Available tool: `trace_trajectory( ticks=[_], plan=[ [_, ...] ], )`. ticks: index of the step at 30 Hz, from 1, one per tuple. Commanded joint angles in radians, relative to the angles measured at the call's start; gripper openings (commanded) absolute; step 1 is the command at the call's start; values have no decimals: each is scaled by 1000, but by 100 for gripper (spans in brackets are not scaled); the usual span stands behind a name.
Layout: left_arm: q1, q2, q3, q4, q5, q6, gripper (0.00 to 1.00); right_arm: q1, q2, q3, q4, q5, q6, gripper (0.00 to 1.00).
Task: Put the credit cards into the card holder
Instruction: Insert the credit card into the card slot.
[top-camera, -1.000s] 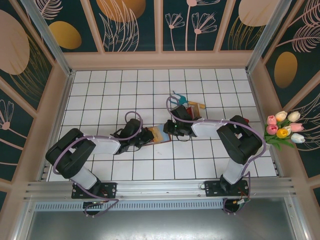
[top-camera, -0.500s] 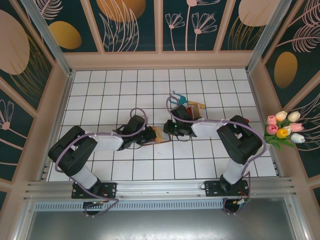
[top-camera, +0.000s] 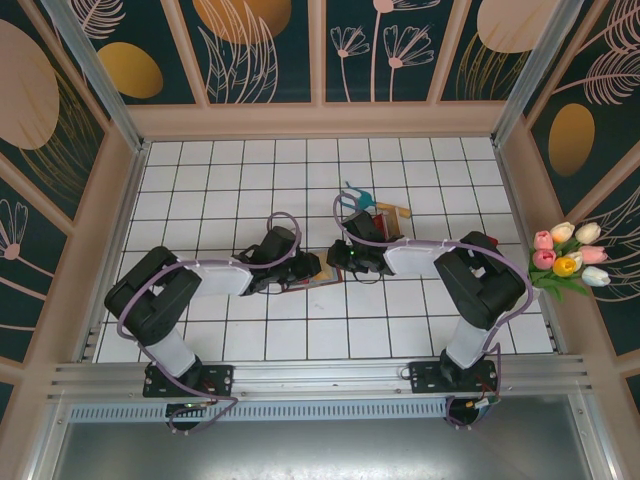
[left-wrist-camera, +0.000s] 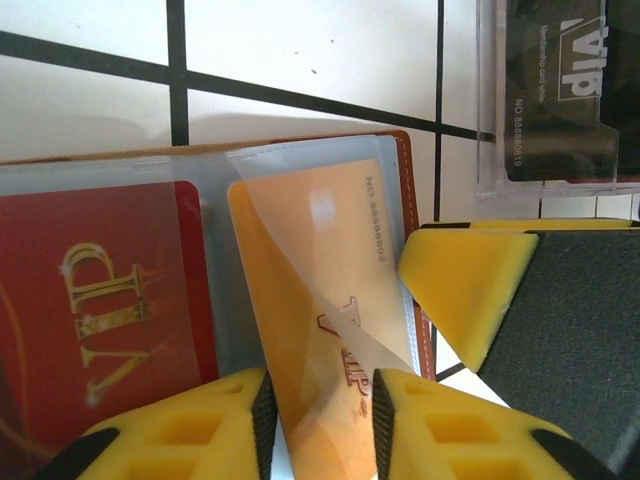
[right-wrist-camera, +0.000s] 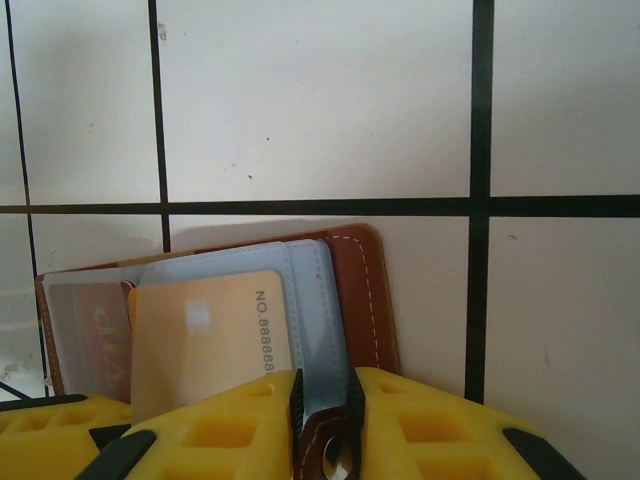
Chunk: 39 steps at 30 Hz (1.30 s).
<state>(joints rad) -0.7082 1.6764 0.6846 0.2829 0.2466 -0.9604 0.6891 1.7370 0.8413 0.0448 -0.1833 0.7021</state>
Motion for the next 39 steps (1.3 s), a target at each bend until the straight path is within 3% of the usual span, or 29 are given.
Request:
trace_trajectory(
  ticks=[1, 7, 14, 24, 34, 39],
  plan=[
    [0, -29, -19, -60, -56, 12, 36, 10, 9, -38, -95, 17, 15, 23],
    [0, -42, -11, -81, -70, 16, 39, 10, 8, -37, -96, 16, 20, 23],
    [-2, 30, 26, -33, 21, 19, 38, 10, 15, -37, -75, -10, 27, 23],
    [-2, 62, 49, -16, 43, 19, 22, 12, 12, -44, -58, -18, 46, 24],
    [0, -97, -15, -165, -149, 19, 36, 10, 2, -25, -140, 86, 46, 23],
    [0, -155, -27, -104, -118, 23, 37, 10, -12, -36, -96, 30, 49, 24]
  ],
)
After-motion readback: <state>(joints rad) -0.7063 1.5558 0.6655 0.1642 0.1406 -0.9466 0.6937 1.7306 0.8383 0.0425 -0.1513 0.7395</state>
